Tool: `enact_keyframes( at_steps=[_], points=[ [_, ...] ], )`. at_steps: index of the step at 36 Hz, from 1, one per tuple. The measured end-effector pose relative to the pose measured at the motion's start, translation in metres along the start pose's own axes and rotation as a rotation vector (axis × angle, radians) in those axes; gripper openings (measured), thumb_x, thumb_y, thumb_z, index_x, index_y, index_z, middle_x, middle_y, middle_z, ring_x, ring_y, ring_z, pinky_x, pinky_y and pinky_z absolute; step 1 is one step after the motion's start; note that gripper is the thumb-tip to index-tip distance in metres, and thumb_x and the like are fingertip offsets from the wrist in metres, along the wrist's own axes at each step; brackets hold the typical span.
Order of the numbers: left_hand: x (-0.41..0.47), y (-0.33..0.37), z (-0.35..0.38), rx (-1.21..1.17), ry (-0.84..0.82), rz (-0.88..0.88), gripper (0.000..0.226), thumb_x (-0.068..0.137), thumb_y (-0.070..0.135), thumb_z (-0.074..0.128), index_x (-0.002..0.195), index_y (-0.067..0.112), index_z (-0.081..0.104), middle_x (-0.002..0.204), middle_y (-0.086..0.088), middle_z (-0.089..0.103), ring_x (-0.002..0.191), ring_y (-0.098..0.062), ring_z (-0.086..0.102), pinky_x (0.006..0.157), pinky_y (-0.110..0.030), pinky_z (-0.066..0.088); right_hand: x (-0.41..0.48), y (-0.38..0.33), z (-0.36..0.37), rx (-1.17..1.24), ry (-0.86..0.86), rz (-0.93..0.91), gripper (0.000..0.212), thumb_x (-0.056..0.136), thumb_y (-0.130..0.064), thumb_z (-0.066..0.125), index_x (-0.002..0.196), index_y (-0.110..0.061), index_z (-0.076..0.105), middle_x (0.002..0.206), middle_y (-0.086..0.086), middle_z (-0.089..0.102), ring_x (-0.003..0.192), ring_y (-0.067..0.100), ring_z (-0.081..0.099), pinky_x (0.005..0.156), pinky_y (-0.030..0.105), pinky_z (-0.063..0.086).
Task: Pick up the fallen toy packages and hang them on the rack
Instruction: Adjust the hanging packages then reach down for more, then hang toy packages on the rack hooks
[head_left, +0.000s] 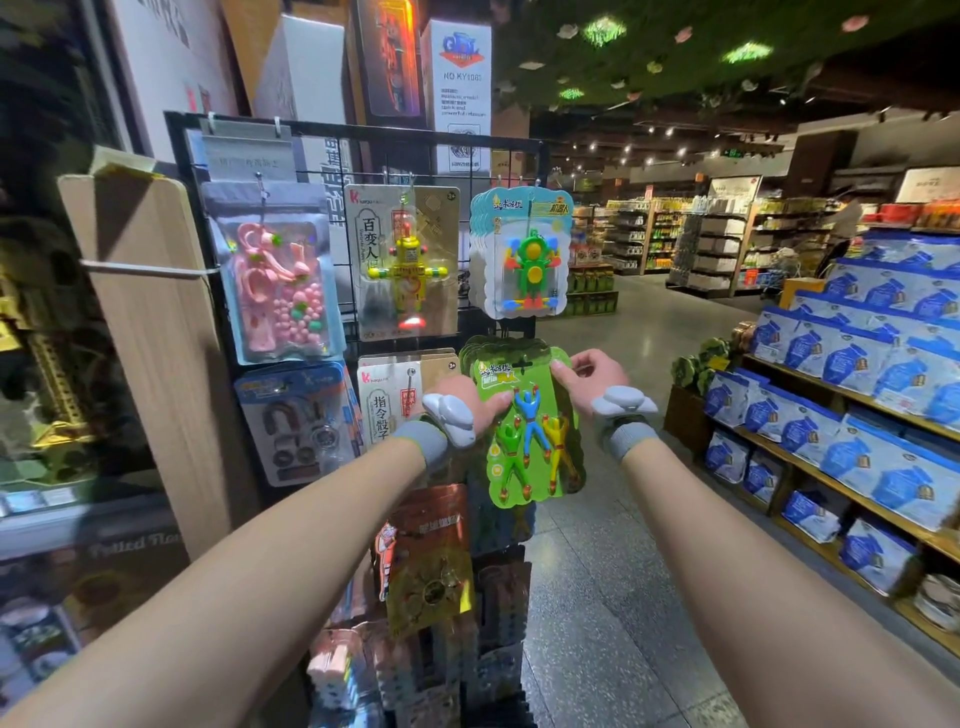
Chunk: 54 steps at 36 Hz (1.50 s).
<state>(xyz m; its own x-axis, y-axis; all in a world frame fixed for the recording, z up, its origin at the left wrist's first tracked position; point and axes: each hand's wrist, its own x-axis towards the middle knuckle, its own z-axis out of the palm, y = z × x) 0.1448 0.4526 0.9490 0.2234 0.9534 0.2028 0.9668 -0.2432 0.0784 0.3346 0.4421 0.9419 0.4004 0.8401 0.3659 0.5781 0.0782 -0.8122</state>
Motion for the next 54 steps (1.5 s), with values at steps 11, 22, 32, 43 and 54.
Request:
enact_keyframes(
  at_steps=[11,22,32,43,54],
  points=[
    [-0.023,-0.007,0.009,-0.047,0.155,-0.120,0.059,0.092,0.065,0.043,0.067,0.012,0.047,0.069,-0.006,0.054,0.065,-0.027,0.054,0.059,-0.030,0.045,-0.009,0.011,0.006,0.044,-0.049,0.047,0.033,0.081,-0.050,0.070,0.082,-0.020,0.054,0.081,-0.004,0.060,0.075,0.022,0.058,0.078,0.038,0.052],
    [-0.057,-0.009,0.026,-0.073,0.129,-0.207,0.070,0.097,0.064,0.030,0.054,0.012,0.048,0.075,-0.012,0.058,0.064,-0.027,0.052,0.059,-0.031,0.041,-0.031,0.047,0.009,0.045,-0.097,0.120,0.028,0.093,-0.041,0.056,0.088,-0.014,0.056,0.083,0.002,0.058,0.080,0.026,0.053,0.076,0.035,0.043],
    [-0.141,-0.039,0.084,-0.248,-0.135,-0.257,0.053,0.097,0.040,0.050,0.051,0.014,0.041,0.066,-0.017,0.055,0.075,-0.032,0.054,0.065,-0.033,0.037,-0.099,0.091,0.036,-0.023,-0.307,0.308,0.042,0.101,-0.035,0.039,0.094,-0.003,0.066,0.099,0.022,0.064,0.092,0.040,0.060,0.083,0.040,0.047],
    [-0.278,-0.132,0.190,-0.293,-0.595,-0.339,0.045,0.095,0.043,0.051,0.059,0.016,0.046,0.065,-0.002,0.050,0.071,-0.025,0.050,0.060,-0.026,0.035,-0.276,0.130,0.122,-0.339,-0.704,0.431,0.036,0.099,-0.034,0.036,0.087,-0.009,0.060,0.094,0.017,0.058,0.078,0.029,0.051,0.072,0.033,0.038],
    [-0.413,-0.241,0.253,-0.298,-0.878,-0.281,0.046,0.101,0.028,0.048,0.058,0.017,0.040,0.064,-0.003,0.044,0.082,-0.008,0.039,0.068,-0.034,0.040,-0.480,0.137,0.214,-0.443,-0.910,0.607,0.034,0.097,-0.036,0.040,0.082,-0.014,0.061,0.090,0.012,0.061,0.093,0.031,0.065,0.081,0.034,0.047]
  ],
)
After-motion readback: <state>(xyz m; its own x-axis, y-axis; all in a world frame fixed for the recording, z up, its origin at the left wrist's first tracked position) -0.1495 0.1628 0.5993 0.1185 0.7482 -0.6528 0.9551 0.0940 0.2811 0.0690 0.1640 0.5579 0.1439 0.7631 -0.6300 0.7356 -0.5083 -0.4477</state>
